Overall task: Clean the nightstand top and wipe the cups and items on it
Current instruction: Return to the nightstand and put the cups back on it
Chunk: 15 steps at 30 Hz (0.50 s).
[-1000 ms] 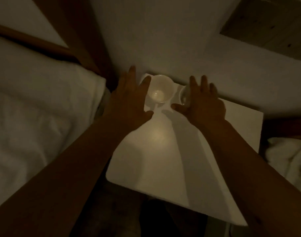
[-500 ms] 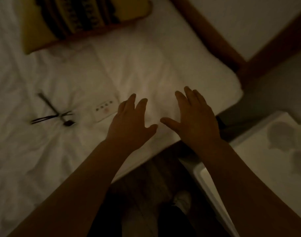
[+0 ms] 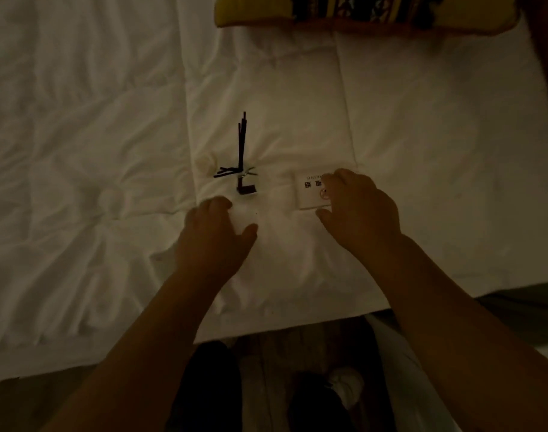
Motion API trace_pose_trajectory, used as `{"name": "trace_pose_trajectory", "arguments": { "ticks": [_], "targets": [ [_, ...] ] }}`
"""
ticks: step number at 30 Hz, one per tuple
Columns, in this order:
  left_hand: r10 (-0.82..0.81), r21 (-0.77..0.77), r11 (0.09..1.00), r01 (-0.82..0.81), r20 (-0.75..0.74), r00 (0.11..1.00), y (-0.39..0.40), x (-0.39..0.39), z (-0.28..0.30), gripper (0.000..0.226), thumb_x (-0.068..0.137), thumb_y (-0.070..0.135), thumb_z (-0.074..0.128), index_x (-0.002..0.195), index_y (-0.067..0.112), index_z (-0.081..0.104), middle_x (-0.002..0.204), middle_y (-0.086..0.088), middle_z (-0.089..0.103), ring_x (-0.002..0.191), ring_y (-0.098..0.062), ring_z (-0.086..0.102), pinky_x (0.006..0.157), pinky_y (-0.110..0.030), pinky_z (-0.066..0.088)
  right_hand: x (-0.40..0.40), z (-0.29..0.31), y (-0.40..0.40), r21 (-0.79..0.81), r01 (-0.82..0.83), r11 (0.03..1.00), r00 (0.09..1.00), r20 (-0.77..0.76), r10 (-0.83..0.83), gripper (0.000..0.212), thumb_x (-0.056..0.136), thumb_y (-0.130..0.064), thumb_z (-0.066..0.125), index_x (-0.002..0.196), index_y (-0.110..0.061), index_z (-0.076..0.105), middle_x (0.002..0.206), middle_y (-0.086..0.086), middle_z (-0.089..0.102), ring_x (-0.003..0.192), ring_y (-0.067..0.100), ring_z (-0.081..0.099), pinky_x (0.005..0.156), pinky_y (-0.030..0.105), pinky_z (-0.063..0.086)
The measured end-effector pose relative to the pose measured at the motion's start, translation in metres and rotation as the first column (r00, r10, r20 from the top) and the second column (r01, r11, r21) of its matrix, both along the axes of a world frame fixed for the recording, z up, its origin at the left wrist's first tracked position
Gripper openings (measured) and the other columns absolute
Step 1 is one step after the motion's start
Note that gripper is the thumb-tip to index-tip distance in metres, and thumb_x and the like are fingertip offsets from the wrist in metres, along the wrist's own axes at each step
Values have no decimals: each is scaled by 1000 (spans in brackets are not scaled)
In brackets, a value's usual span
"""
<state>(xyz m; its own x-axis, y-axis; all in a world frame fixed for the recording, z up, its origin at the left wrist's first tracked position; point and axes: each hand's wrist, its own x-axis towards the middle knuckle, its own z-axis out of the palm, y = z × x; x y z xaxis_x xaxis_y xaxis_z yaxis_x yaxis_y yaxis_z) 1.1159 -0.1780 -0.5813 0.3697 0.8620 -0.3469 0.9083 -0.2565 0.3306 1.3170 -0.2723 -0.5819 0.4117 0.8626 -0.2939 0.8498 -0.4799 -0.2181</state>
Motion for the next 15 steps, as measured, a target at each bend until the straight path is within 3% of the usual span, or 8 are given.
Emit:
{"name": "trace_pose_trajectory", "arguments": {
  "ticks": [3, 7, 9, 11, 13, 15],
  "targets": [
    [8, 47, 999, -13, 109, 994, 26, 7, -10, 79, 77, 48, 71, 138, 11, 38, 135, -15, 46, 126, -36, 39, 104, -47, 36, 11, -9, 17, -18, -16, 1000, 1000, -5, 16, 62, 87, -39, 61, 141, -18, 38, 142, 8, 41, 128, 30, 38, 94, 43, 40],
    [-97, 36, 995, 90, 255, 962, 52, 21, -22, 66, 79, 40, 74, 134, 16, 46, 134, -8, 51, 123, -31, 45, 101, -39, 40, 21, -17, 34, -214, -120, 969, 992, -63, 109, 90, 77, -61, 62, 150, -27, 20, 158, 5, 18, 144, 28, 17, 113, 50, 24],
    [-103, -16, 993, 116, 346, 933, 61, 25, -28, 49, 80, 34, 73, 123, 20, 55, 120, 1, 59, 112, -20, 55, 92, -26, 42, 20, -19, 36, -206, -127, 970, 991, -68, 115, 93, 73, -61, 66, 148, -28, 23, 153, 4, 27, 139, 29, 24, 105, 49, 33],
    [-2, -90, 995, 44, 420, 908, 67, 29, -31, 33, 81, 28, 73, 111, 23, 60, 105, 9, 62, 96, -8, 60, 80, -15, 42, 18, -20, 34, -172, -113, 979, 993, -48, 106, 90, 71, -57, 69, 145, -28, 27, 142, 3, 37, 128, 28, 33, 88, 43, 39],
    [68, -129, 992, -10, 458, 886, 71, 30, -32, 24, 81, 25, 74, 102, 28, 61, 93, 16, 62, 79, 12, 60, 69, -1, 40, 13, -21, 32, -166, -108, 980, 994, 4, 110, 87, 71, -53, 70, 144, -28, 28, 134, 4, 41, 121, 28, 37, 75, 38, 37],
    [91, -149, 989, -19, 489, 868, 71, 30, -30, 23, 81, 24, 75, 98, 31, 61, 87, 24, 60, 74, 23, 55, 61, 4, 39, 8, -23, 29, -167, -88, 982, 995, 41, 96, 86, 72, -52, 70, 143, -27, 29, 129, 6, 44, 117, 30, 39, 72, 37, 37]
  ]
}}
